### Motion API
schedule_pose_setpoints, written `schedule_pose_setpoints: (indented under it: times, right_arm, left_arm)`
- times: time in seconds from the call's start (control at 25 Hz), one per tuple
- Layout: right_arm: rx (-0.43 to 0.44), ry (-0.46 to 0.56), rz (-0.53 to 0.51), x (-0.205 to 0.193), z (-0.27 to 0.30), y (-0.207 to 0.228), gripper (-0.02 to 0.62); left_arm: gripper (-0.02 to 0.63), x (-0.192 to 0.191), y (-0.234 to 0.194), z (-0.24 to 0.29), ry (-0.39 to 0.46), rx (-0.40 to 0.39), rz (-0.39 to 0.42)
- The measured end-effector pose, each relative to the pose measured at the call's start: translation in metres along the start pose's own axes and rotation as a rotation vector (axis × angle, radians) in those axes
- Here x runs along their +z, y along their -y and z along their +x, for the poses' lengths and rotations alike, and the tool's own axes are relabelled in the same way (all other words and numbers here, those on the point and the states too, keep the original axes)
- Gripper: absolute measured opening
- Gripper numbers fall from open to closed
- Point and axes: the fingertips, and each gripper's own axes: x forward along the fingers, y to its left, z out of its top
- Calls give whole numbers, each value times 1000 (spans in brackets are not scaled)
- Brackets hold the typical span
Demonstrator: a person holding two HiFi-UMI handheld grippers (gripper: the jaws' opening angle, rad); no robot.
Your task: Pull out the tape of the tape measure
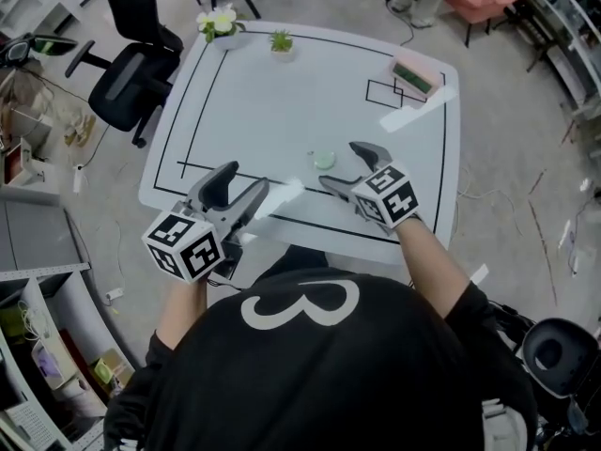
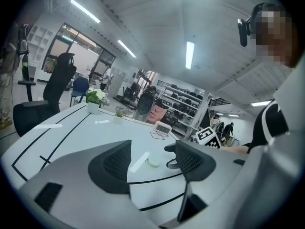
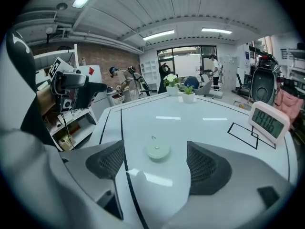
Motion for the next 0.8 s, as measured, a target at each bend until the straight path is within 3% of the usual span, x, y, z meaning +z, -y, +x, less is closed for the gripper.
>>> schedule_pose_setpoints:
  times: [0.8]
  right_arm:
    - [-12,-177,-95,-21,46,11,328]
  left_arm:
    - [279,-16,-24,6,-45,22,-41]
